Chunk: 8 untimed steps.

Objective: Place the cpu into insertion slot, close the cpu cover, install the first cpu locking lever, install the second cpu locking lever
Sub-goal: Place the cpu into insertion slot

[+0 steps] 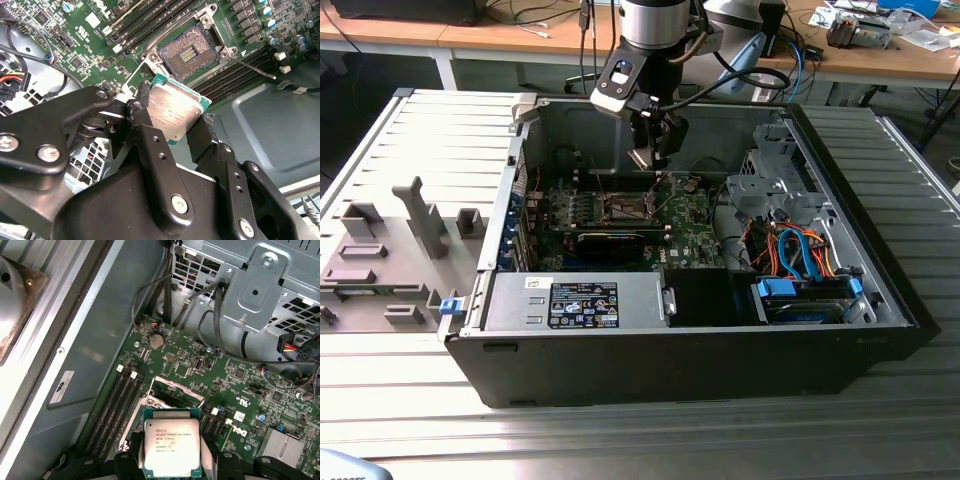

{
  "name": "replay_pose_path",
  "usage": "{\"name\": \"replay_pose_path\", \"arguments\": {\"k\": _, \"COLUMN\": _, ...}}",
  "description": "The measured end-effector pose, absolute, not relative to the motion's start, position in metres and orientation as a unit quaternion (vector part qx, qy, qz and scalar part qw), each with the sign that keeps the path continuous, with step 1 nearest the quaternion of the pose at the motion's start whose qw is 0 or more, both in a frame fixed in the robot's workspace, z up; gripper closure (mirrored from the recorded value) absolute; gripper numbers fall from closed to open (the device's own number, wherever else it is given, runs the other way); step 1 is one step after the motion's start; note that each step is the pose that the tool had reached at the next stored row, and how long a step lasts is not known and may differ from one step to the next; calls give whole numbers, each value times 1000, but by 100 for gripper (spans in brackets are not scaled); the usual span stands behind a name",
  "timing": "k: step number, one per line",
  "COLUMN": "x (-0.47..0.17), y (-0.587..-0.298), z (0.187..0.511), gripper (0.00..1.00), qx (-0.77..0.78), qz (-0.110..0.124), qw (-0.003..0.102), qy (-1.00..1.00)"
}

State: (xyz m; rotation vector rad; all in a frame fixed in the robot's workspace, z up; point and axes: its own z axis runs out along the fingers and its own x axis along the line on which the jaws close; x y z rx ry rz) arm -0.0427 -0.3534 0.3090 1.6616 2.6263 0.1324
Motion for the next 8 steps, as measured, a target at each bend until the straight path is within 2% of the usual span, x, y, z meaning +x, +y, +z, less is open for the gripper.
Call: {"name": "replay_pose_path", "arguments": {"k": 8, "x": -43, "y": -353, "z": 309, "gripper": 46, "qx": 537, "qz": 43, "qw": 16, "qy": 842}}
